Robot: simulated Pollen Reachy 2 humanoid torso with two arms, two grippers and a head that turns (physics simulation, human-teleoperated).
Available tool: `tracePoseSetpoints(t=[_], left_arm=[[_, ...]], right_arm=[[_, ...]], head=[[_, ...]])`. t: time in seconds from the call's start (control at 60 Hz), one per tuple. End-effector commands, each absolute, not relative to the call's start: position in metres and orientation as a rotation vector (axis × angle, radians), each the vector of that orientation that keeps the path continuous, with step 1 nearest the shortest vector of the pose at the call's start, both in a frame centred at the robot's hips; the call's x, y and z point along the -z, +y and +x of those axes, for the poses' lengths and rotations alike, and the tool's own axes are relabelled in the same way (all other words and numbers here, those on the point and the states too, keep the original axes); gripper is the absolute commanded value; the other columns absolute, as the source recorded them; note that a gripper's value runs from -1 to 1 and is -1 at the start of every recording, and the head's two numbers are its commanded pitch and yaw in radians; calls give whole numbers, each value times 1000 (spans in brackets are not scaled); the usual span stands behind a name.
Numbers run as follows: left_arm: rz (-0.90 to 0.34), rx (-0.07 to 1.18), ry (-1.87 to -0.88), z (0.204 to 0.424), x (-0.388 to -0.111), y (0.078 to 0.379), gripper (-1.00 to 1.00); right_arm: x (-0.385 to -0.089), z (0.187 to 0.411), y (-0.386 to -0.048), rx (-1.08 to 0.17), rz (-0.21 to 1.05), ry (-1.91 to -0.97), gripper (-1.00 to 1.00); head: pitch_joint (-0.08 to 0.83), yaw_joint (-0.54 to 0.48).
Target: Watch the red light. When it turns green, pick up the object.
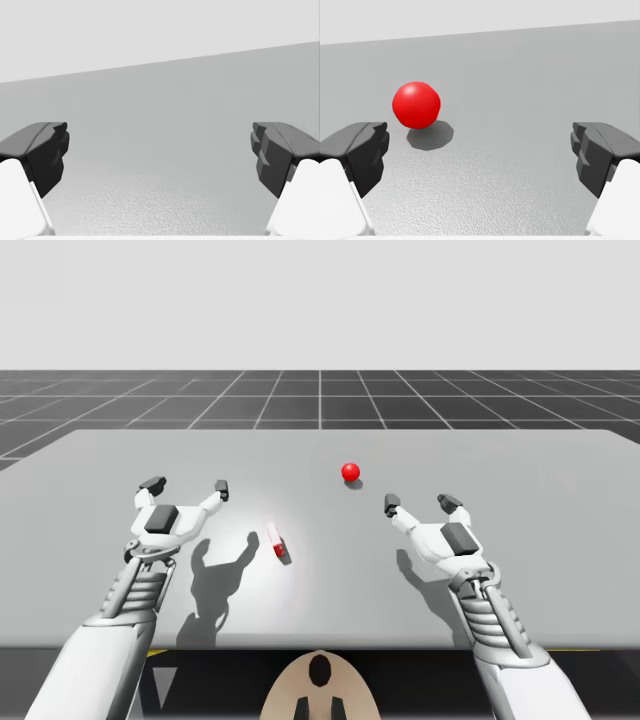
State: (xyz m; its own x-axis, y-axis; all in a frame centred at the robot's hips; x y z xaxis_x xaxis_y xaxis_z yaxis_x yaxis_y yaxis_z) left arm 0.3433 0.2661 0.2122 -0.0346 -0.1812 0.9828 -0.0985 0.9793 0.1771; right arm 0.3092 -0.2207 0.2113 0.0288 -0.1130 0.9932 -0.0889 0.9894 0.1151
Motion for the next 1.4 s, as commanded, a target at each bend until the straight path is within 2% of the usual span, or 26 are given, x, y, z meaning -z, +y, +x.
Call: tracePoseSetpoints(t=[0.017, 0.833, 1.033, 1.2, 1.4], left_arm=[[217, 68, -1608, 343, -212, 266, -1000], [216, 68, -1607, 343, -212, 265, -1000], [216, 68, -1606, 343, -212, 265, -1000], [217, 68, -1605, 344, -212, 265, -1000], [209, 70, -1613, 341, -215, 263, -1000]], right_arm=[[-209, 308, -215, 36, 182, -1540, -1000], [-209, 308, -215, 33, 181, -1540, -1000], [-210, 307, -215, 34, 183, -1542, -1000], [-211, 306, -214, 31, 187, -1544, -1000], [-211, 306, -213, 25, 190, -1541, -1000]], head=[[457, -112], [475, -108], [560, -6], [626, 119], [674, 188]])
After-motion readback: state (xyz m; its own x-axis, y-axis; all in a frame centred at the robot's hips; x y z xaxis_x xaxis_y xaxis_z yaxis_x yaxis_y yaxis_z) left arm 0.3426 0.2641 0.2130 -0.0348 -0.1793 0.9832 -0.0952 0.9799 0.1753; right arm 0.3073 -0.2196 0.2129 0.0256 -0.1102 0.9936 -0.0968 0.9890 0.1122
